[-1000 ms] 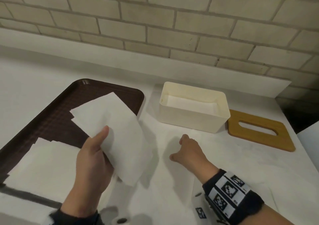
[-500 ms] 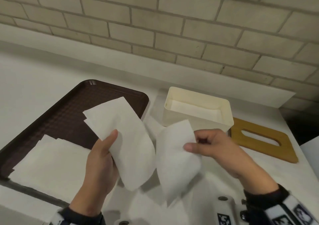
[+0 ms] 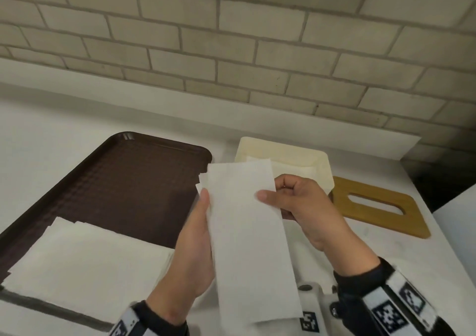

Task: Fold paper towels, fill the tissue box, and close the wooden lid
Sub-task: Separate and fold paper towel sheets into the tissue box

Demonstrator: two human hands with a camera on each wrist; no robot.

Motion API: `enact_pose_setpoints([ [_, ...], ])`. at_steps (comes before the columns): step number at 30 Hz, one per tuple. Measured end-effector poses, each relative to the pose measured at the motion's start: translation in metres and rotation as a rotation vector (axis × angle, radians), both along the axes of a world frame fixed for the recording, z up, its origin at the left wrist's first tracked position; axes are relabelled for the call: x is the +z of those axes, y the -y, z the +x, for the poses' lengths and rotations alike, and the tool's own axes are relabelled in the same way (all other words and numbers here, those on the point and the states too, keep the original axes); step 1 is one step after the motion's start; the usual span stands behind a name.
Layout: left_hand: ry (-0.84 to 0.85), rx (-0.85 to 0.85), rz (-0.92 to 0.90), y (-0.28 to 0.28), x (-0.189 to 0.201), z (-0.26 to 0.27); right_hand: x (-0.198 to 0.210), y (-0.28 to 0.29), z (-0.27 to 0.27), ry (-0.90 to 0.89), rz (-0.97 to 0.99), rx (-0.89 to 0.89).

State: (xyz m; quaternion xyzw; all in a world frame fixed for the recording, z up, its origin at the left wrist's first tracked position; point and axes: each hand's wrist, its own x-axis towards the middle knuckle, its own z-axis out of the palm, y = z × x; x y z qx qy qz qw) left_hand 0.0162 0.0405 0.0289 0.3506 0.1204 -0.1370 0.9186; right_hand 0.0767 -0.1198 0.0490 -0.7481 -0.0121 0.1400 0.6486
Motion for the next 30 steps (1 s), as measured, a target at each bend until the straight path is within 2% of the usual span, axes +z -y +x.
enact_pose_setpoints([
  [5,-0.006,0.0,0.177,-0.003,-0.009,-0.002,-0.006,-0.014,-0.002,0.042,-0.039,-0.044],
  [9,-0.023,0.18,0.229,-0.022,-0.014,-0.005,-0.018,-0.006,0.006,0.036,-0.151,-0.166],
  [11,-0.003,0.301,0.269,-0.039,-0.012,-0.008,-0.033,0.005,0.013,-0.058,-0.277,-0.205],
  [14,0.008,0.396,0.321,-0.064,-0.012,-0.014,-0.064,0.011,0.011,-0.244,-0.513,-0.125],
  [18,0.02,0.43,0.329,-0.072,-0.011,-0.018,-0.084,0.004,0.007,-0.17,-0.816,0.031],
  [23,-0.014,0.403,0.321,-0.064,-0.016,-0.017,-0.089,-0.007,0.018,-0.059,-0.945,0.122],
  [27,-0.031,0.392,0.332,-0.054,-0.016,-0.017,-0.086,-0.018,0.025,-0.099,-1.015,0.11],
  [30,-0.041,0.376,0.32,-0.051,-0.016,-0.016,-0.085,-0.022,0.024,-0.11,-1.041,0.169],
])
